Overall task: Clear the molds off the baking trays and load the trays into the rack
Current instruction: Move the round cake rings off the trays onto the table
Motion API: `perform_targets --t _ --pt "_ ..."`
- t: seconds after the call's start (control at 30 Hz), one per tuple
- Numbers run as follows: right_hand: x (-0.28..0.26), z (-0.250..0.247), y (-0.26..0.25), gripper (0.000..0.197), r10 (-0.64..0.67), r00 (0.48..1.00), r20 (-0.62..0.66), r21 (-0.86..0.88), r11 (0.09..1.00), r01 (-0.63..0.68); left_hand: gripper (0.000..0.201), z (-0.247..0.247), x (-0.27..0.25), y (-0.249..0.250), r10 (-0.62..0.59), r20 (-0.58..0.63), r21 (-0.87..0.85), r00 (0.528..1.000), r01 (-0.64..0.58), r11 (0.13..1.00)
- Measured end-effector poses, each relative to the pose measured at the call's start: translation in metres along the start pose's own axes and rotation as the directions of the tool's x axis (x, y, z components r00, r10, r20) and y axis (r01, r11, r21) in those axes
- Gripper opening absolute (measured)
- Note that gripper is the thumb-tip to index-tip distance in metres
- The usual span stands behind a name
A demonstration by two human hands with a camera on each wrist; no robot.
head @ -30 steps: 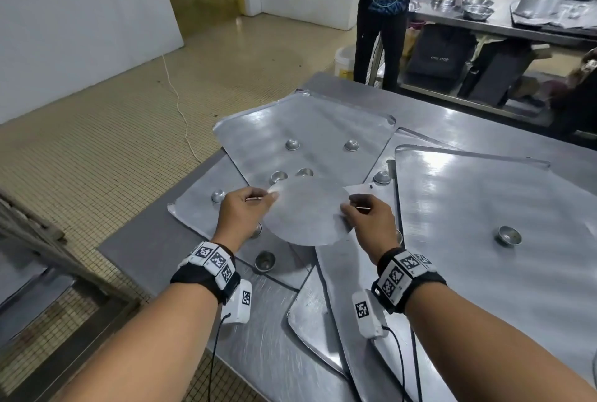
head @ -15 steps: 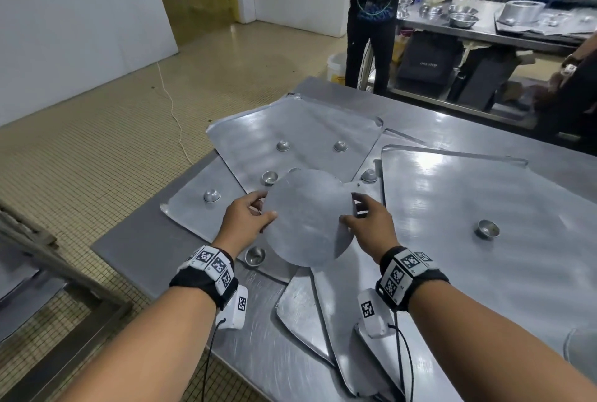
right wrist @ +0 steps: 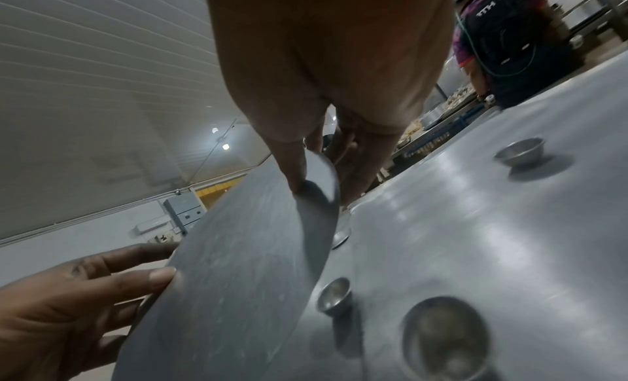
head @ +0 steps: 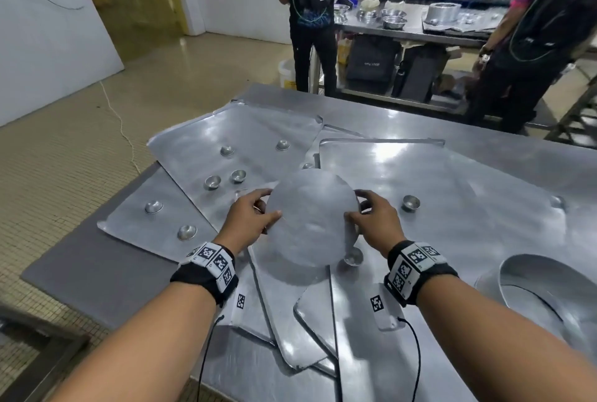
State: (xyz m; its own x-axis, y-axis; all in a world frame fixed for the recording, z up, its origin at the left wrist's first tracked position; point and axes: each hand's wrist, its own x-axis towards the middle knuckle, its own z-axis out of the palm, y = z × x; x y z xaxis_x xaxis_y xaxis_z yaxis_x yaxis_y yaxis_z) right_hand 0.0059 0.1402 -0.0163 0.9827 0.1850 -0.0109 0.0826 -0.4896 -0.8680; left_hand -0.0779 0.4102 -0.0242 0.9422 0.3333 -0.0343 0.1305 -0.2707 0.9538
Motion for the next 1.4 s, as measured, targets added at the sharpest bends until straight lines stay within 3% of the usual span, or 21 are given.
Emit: perform_targets --t 0.5,0.73,1.17,1.4 --pt "-0.059 -0.217 0.107 0.053 0.117 0.975 -0.188 -0.05 0.991 -0.128 0.049 0.221 -0.027 0.081 0.102 0.223 0.082 0.969 -0.123 0.989" --pt "-0.091 -0.293 0.154 0.048 0.166 0.946 -0.278 -0.022 0.984 -0.179 0.052 0.313 -0.044 0.103 0.152 0.297 0.138 0.943 -0.2 0.97" --pt "-0.127 -0.351 0.209 0.036 0.205 0.89 -0.407 -0.014 0.973 -0.231 0.039 0.397 -0.071 0.123 0.235 0.366 0.181 0.9 -0.316 0.931" --pt "-0.14 -0.351 0.232 0.032 0.191 0.898 -0.397 -0.149 0.952 -0.268 0.031 0.407 -0.084 0.114 0.233 0.387 0.293 0.892 -0.359 0.886"
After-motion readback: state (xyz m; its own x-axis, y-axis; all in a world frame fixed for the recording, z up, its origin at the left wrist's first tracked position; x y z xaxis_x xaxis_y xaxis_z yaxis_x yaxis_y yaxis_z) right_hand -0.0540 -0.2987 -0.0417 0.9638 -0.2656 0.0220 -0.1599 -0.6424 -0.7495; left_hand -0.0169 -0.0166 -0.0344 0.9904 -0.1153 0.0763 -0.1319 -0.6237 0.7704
